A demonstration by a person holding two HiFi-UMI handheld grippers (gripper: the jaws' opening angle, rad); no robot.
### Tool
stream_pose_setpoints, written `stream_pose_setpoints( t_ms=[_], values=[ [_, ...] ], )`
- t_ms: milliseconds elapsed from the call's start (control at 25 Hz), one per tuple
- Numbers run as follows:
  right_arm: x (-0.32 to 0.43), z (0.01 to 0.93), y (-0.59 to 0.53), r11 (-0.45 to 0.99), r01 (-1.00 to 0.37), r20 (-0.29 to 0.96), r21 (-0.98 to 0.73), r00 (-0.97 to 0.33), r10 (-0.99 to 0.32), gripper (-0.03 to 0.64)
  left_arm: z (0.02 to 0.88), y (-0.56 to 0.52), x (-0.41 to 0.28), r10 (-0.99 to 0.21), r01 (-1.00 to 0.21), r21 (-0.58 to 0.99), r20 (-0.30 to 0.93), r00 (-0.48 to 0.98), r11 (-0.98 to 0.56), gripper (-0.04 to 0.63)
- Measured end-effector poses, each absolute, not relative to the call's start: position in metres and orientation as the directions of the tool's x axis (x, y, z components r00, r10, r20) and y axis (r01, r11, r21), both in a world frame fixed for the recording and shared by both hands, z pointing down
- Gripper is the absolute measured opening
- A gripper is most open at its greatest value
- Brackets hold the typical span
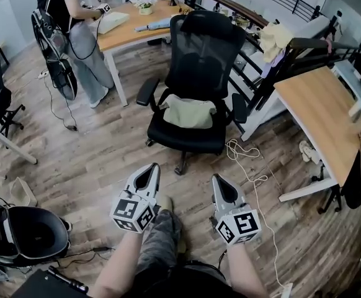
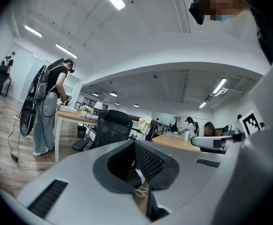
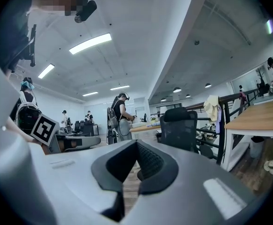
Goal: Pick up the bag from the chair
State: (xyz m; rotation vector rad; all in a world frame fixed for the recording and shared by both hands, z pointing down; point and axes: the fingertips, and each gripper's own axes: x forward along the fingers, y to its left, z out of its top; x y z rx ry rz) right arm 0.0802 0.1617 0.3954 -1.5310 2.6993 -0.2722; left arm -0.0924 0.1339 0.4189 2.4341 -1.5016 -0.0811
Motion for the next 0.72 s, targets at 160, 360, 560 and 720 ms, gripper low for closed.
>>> stream_pose_setpoints(
  t_ms=[160,360,560,720],
  values=[
    [0.087,0.401,0.121,0.475,-0.864,0.078,-0.166,-0.492,-0.867,0.000,0.421,0.090,-0.085,-0.871,-0.857,0.263,0.098,0.481,-0.444,-0.003],
    [0.085,0.403,0.065,0.458,-0.872,0.098,-0.170,-0.478,-0.873,0.000,0.420,0.030,-0.091,-0.862,-0.851,0.260,0.112,0.495,-0.455,-0.003],
    [0.075,0.410,0.014,0.434,-0.883,0.114,-0.180,-0.457,-0.882,0.000,0.423,-0.022,-0.095,-0.842,-0.836,0.253,0.119,0.527,-0.488,-0.003],
    [0.062,0.417,-0.022,0.434,-0.883,0.139,-0.180,-0.459,-0.877,0.000,0.428,-0.058,-0.095,-0.823,-0.819,0.257,0.123,0.555,-0.514,-0.003]
  ],
)
